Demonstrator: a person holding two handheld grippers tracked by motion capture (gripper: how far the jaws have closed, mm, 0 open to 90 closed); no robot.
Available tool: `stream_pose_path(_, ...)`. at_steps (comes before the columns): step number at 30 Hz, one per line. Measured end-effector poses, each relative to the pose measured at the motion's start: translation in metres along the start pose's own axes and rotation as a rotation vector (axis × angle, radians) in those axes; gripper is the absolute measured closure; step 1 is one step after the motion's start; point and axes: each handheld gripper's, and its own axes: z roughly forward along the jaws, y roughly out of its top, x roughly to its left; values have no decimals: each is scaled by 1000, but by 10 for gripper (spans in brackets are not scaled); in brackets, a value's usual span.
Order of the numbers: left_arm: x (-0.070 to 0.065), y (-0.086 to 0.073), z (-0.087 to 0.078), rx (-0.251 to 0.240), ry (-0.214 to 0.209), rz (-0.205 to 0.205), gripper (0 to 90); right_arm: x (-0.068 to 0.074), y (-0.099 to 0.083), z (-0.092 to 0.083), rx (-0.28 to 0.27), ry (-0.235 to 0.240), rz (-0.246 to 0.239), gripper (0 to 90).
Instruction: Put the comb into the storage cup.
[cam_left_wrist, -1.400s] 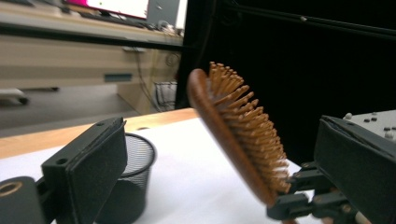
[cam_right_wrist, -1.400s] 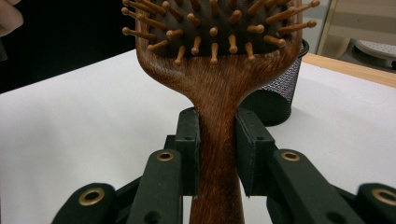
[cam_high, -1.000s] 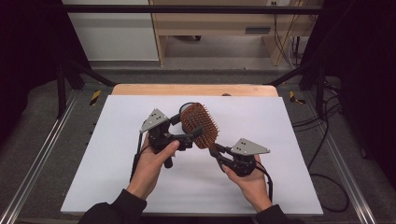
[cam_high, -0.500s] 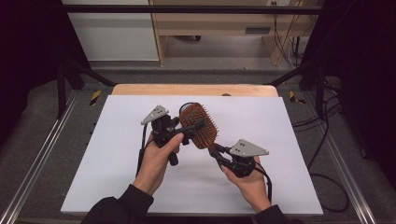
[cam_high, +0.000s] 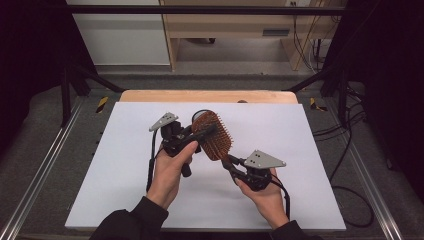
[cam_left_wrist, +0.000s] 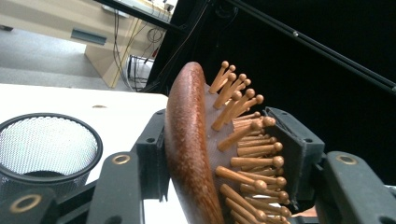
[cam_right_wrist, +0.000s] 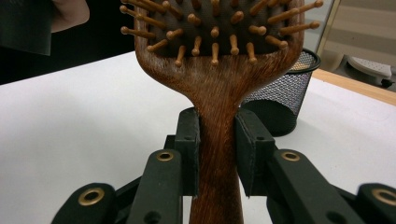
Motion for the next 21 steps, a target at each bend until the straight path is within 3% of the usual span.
stream_pose_path(18,-12,4,1,-10,-4,-5,514,-2,-1,1,-15,34,43,718)
stream_pose_path(21,-13,5,3,0,14,38,514,-4,-1,0,-8,36,56,580)
